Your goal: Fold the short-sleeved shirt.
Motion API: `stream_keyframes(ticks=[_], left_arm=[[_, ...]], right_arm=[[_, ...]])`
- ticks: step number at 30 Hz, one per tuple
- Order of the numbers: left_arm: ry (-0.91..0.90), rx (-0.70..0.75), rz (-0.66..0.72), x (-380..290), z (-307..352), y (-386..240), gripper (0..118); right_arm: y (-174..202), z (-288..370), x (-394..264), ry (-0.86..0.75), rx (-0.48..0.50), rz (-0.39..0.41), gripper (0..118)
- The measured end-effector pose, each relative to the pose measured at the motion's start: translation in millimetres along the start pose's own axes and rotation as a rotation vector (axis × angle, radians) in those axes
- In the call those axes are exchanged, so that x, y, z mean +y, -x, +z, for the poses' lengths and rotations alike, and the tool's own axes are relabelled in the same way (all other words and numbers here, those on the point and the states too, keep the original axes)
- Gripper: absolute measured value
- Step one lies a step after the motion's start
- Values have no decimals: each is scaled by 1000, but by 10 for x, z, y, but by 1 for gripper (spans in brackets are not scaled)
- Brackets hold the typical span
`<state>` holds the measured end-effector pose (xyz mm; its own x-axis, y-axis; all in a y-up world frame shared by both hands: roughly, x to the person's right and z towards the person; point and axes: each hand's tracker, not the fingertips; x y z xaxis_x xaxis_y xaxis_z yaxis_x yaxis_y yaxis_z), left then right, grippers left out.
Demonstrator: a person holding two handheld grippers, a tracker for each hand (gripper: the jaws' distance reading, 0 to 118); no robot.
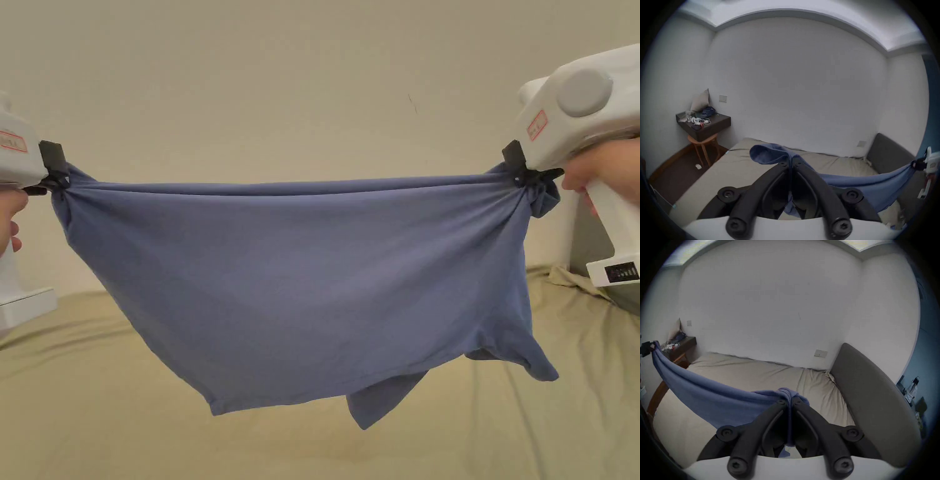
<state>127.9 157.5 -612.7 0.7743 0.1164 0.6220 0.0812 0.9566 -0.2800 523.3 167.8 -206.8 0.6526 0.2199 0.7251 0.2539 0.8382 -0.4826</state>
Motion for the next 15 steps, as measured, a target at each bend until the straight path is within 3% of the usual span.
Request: stream_keyframes(ticks=[2, 9, 15], left_arm=[[45, 10, 0, -7, -172, -40, 0], [137, 53, 2, -274, -619, -42, 0], [253, 32, 5, -1081, -992, 120, 0]], right_arm=[[109, -78, 57, 31, -12, -25, 4], [380, -522, 6, 61, -29, 2, 5], [479, -1093, -715, 133, 21, -5, 5]])
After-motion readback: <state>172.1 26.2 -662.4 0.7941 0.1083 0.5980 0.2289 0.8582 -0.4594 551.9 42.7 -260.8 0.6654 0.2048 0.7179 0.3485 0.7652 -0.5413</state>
